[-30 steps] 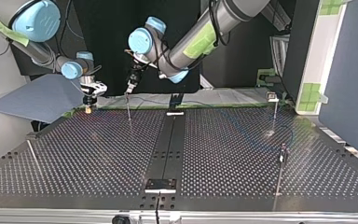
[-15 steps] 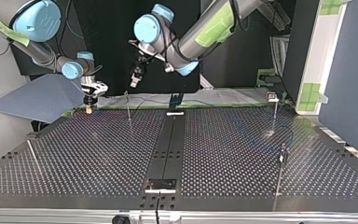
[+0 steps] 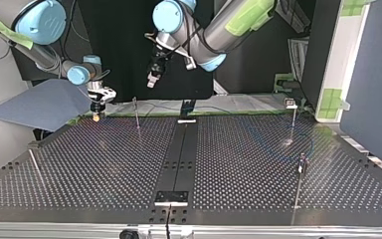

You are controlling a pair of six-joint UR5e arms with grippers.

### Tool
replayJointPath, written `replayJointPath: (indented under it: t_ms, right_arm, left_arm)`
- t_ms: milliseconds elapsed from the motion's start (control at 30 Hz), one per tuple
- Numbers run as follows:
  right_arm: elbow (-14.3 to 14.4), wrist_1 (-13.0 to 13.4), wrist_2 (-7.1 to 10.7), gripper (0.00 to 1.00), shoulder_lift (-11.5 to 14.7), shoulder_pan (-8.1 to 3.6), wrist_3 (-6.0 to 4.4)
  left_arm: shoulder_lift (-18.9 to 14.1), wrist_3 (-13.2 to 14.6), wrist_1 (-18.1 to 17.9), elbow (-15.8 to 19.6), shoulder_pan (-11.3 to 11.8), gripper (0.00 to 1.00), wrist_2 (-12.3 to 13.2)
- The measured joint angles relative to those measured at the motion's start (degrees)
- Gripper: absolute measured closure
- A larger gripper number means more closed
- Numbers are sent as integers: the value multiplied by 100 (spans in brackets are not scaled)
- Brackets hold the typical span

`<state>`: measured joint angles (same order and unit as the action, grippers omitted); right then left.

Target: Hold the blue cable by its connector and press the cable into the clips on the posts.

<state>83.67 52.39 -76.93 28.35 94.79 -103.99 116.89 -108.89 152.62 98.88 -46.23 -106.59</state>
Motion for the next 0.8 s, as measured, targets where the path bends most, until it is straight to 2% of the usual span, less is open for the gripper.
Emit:
replayJointPath:
  t_ms: [233,367,633,800]
  right_arm:
    - [2,-8,-7,100,0,26,8]
    - [4,-23,-10,100,1,40,27]
    - [5,-89,-15,100,7,50,84]
    - [43,-225,-16,100,67,52,156]
  left_arm:
    - [-329,-8,-116,328,-15,0,-18]
    - [-583,-26,-207,584,8,0,-111]
    - [-1010,-341,-587,1010,57,0,-169]
    - [-1291,-463,-866,1292,74,0,-320]
